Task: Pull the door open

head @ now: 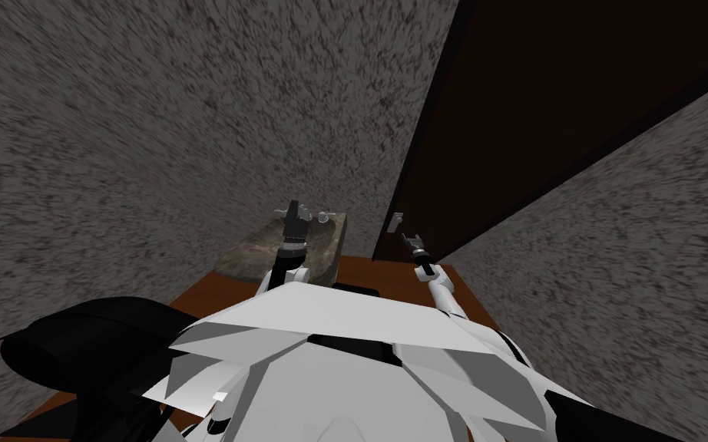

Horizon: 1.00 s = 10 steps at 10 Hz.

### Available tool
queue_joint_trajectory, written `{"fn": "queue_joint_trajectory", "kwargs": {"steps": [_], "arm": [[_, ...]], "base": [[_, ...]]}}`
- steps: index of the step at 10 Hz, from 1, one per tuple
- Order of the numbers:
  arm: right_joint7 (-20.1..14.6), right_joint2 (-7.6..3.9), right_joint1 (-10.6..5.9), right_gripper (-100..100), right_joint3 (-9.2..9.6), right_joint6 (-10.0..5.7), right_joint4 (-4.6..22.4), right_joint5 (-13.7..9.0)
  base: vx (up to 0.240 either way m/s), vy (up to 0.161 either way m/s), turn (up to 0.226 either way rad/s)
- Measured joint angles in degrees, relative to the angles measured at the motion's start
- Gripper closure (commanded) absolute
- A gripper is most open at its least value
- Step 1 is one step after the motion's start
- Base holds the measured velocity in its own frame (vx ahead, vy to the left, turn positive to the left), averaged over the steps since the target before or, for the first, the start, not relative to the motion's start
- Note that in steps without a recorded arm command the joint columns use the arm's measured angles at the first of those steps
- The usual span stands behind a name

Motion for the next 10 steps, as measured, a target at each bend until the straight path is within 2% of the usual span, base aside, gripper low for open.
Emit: {"fn": "queue_joint_trajectory", "kwargs": {"steps": [5,10], "arm": [[0.21,0.13,-0.12,-100,-0.19,0.08,0.10,-0.04],[0.31,0.18,-0.14,-100,-0.27,0.17,0.11,-0.06]], "base": [[0.022,-0.020,0.054],[0.003,-0.001,-0.007]]}}
